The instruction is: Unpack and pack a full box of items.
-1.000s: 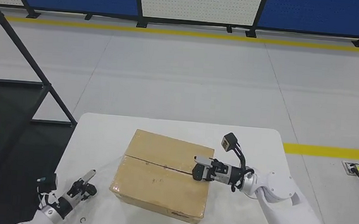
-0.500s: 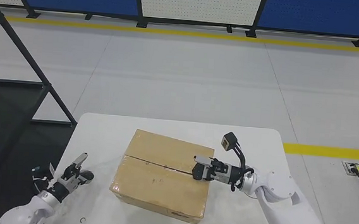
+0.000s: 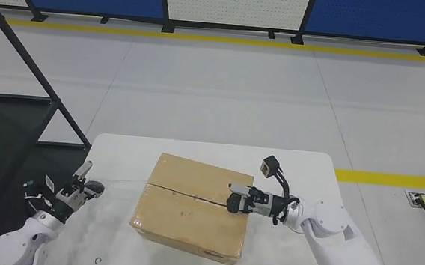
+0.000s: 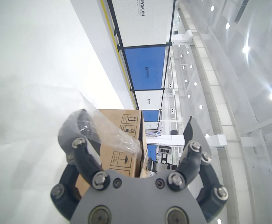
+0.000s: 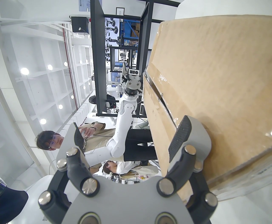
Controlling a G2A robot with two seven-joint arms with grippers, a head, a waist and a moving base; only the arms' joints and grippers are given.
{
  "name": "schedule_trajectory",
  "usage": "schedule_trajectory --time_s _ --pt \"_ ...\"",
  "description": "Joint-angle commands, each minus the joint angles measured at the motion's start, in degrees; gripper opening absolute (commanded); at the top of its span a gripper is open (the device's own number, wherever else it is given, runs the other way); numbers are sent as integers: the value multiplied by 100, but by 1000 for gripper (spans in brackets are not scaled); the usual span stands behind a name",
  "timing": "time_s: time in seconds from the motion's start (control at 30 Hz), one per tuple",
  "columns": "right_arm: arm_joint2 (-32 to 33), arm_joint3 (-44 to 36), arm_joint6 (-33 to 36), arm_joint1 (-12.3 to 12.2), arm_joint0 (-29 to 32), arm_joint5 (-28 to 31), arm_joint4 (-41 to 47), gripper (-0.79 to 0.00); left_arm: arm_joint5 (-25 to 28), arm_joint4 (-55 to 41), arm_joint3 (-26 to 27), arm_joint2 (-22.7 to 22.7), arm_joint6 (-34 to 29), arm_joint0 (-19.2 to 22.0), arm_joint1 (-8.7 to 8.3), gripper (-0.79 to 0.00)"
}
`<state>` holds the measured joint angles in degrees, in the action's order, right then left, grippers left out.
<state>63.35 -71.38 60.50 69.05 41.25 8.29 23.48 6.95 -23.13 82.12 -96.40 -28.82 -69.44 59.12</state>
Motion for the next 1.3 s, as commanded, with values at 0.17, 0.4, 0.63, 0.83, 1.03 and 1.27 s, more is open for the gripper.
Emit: schedule_trajectory --time_s 0.17,0.4,0.63,0.83,1.03,1.27 --pt "-153 58 1 39 -65 -73 18 0 -43 -11 314 -179 19 -41 -17 0" --pt "-558 354 -197 194 -391 -20 73 0 -67 -19 557 -259 42 -87 -20 0" --pt "-723 594 -116 273 -594 43 92 0 -95 18 829 -323 127 -53 -23 0" --pt "-744 705 -93 297 -621 68 106 0 -82 86 1029 -371 213 22 -26 0" --pt "-691 717 -66 286 -548 114 89 0 -103 11 977 -514 233 153 -39 0" --pt "-635 709 -8 275 -492 121 83 0 -8 -126 787 -649 174 256 -50 0"
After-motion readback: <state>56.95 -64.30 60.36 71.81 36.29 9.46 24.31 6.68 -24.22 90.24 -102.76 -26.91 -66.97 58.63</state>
